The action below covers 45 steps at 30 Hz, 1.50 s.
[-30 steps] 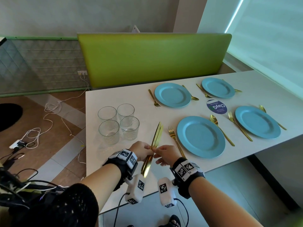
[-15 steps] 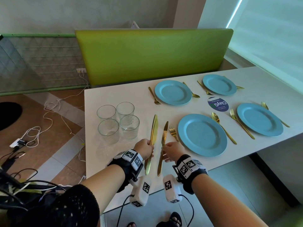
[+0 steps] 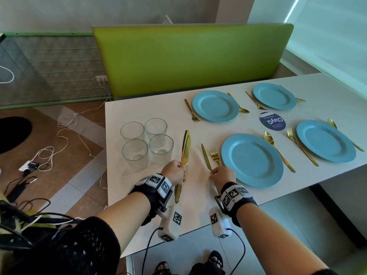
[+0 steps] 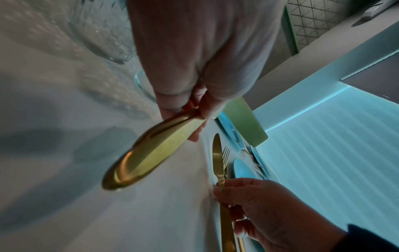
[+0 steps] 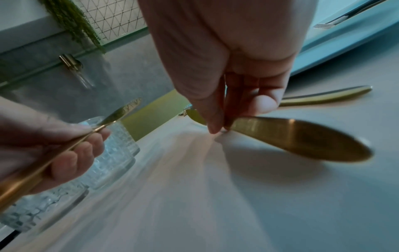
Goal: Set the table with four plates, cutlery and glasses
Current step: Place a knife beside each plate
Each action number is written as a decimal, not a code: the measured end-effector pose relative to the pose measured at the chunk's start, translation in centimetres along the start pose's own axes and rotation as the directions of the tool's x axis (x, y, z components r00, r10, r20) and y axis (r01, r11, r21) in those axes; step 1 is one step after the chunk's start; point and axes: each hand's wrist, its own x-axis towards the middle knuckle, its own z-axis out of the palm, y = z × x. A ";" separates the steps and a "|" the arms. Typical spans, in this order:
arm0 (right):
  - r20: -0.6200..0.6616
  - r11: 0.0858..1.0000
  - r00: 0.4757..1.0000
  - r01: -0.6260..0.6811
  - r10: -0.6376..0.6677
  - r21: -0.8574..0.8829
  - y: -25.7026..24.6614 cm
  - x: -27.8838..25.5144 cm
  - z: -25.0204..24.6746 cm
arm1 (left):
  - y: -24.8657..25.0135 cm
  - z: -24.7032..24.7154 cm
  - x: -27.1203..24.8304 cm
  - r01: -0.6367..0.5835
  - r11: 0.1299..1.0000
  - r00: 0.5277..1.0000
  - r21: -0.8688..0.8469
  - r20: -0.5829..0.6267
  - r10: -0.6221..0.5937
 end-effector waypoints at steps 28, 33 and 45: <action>-0.112 0.996 0.990 -0.084 0.086 0.022 0.7 1.0 0.2 | 0.2 0.0 0.5 0.013 0.995 1.000 0.098 -0.006 -0.012; -0.130 0.997 0.988 -0.079 0.080 0.011 0.6 1.2 0.1 | 0.2 0.0 0.5 0.003 0.995 1.000 0.103 -0.015 -0.002; -0.164 0.998 0.985 -0.056 0.061 0.032 1.0 0.9 -0.7 | -0.1 -0.2 0.6 0.007 0.995 1.000 0.096 -0.011 -0.006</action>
